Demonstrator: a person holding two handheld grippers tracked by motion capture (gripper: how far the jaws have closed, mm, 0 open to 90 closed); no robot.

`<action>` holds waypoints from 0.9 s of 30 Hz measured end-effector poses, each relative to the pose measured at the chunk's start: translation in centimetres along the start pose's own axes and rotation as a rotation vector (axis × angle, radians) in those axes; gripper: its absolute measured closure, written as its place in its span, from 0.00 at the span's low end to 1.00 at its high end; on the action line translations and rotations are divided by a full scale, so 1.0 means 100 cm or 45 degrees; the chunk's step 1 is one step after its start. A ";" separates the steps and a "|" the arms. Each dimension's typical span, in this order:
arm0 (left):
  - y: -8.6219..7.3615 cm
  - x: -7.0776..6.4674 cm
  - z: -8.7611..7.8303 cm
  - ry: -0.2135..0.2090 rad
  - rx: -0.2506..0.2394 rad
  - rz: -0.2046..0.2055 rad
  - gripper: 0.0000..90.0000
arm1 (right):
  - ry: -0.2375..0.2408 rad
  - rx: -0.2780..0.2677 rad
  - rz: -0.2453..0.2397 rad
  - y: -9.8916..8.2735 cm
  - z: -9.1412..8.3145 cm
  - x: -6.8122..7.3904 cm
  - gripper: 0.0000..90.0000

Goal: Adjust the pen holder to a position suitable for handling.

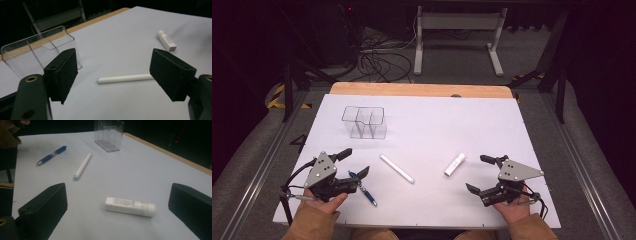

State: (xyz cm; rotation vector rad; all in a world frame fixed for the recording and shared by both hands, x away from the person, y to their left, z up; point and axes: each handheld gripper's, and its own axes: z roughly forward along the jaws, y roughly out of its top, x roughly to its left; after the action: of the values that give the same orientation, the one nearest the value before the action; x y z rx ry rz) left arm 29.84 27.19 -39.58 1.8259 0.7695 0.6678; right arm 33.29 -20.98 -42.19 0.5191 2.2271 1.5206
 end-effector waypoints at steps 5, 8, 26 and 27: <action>0.006 0.007 0.002 -0.023 -0.003 -0.021 0.25 | 0.002 0.004 0.008 -0.001 0.002 -0.001 0.03; 0.011 0.011 0.004 -0.013 0.001 -0.009 0.25 | 0.003 0.009 0.010 -0.002 0.002 -0.001 0.03; 0.031 0.040 0.014 -0.024 -0.027 -0.027 0.24 | 0.013 0.022 0.021 -0.004 0.001 0.002 0.03; 0.032 0.041 0.015 -0.002 -0.020 -0.015 0.23 | 0.014 0.022 0.021 -0.004 0.002 0.002 0.03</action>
State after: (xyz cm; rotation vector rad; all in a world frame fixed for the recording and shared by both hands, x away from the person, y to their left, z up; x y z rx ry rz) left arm 34.26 28.50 -36.71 1.8059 0.7715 0.6633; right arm 33.18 -20.88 -42.62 0.5366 2.2517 1.5173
